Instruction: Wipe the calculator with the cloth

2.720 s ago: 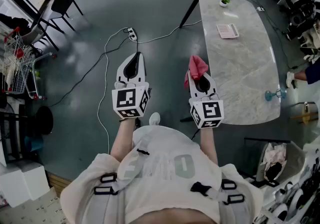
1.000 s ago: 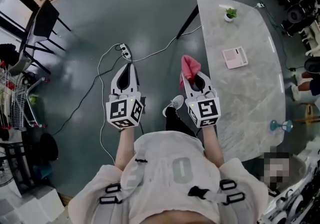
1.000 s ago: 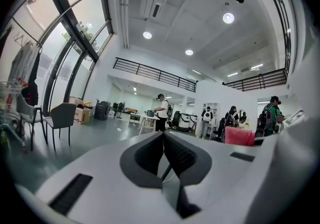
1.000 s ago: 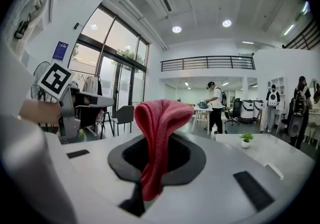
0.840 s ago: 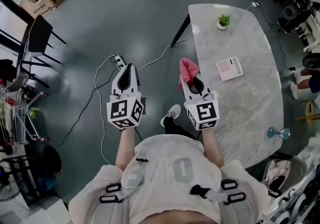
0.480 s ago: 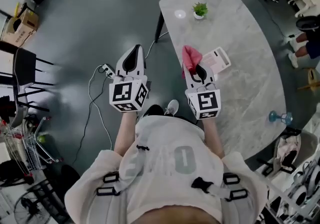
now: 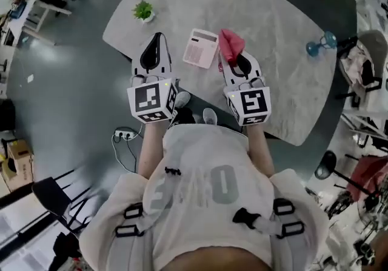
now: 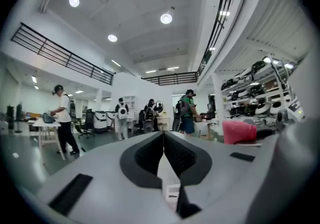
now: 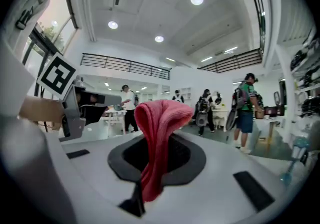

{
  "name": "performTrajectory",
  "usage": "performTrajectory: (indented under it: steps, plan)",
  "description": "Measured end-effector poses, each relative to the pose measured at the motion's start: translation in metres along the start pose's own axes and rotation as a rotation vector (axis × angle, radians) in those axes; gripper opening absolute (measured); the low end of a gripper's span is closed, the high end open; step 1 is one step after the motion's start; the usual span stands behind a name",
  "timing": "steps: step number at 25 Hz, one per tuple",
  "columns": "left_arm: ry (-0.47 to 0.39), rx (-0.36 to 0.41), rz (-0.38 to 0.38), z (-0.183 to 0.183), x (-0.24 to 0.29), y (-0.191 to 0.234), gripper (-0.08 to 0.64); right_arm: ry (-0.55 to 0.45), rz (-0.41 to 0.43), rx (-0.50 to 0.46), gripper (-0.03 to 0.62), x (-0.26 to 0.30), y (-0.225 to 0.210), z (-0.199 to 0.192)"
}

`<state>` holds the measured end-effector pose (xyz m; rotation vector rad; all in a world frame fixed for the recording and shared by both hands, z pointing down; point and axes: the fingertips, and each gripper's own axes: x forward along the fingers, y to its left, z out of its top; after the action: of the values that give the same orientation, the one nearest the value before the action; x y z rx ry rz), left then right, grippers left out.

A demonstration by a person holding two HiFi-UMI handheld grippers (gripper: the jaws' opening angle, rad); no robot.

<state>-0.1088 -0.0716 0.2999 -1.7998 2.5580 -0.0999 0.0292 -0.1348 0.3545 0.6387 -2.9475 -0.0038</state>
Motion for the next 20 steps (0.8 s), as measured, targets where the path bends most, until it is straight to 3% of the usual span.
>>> performTrajectory:
  steps: [7, 12, 16, 20]
  plan:
    - [-0.010, -0.023, -0.288, -0.003, 0.057, -0.050, 0.021, 0.025, -0.352, 0.041, 0.055, -0.037, -0.065, -0.007]
    - [-0.034, -0.039, -0.448, 0.009, 0.081, -0.060, 0.021, 0.031, -0.571, 0.104, 0.055, -0.059, -0.084, -0.009]
    - [-0.036, -0.058, -0.518, 0.012, 0.093, -0.050, 0.021, 0.027, -0.671, 0.114, 0.055, -0.055, -0.076, -0.003]
    - [-0.021, -0.083, -0.562, 0.008, 0.101, -0.034, 0.021, 0.002, -0.720, 0.133, 0.055, -0.043, -0.067, 0.004]
